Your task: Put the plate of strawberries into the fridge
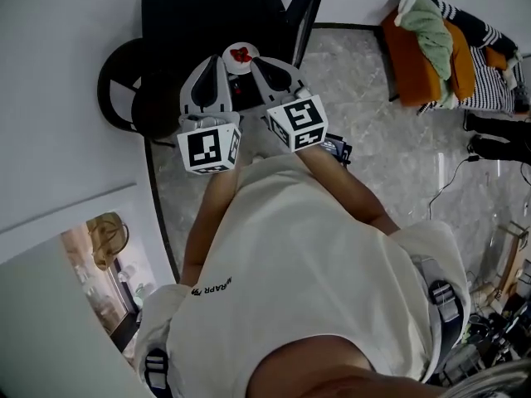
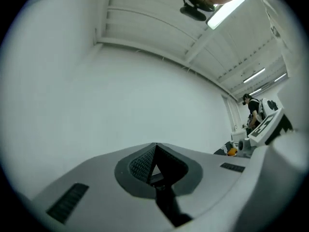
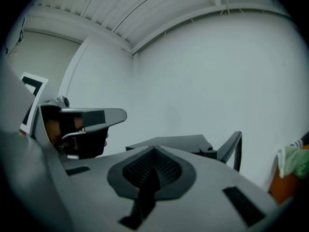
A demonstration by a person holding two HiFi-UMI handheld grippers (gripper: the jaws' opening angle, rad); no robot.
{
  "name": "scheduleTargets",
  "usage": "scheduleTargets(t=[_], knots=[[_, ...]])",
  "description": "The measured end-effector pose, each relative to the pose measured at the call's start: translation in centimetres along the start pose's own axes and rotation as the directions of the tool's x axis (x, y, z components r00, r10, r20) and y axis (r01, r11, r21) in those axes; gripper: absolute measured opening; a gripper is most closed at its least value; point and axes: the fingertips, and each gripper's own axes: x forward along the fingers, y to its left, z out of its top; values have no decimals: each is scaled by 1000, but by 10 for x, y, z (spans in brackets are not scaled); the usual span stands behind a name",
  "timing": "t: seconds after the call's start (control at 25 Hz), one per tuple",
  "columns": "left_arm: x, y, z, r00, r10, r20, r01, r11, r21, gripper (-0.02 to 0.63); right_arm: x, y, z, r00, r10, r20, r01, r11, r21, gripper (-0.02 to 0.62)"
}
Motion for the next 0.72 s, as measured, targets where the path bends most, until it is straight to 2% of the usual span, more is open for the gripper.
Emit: scheduleTargets(t=[0.2,0.36,0.72], knots=[[0,-6,-21,998,-12,-65,10,1000,-21,0,3,3,-3,1000,5,-5,-5,1000,-5,14],[0,-3,-27,997,-12,-81,10,1000,-30,0,1,6,0,1000,8,7,-7,999,-36,12],[-2,-12,-35,995,-32,-99,26,998,-61,0,-10,8,4,999,-41,16,42,996,-77,12]])
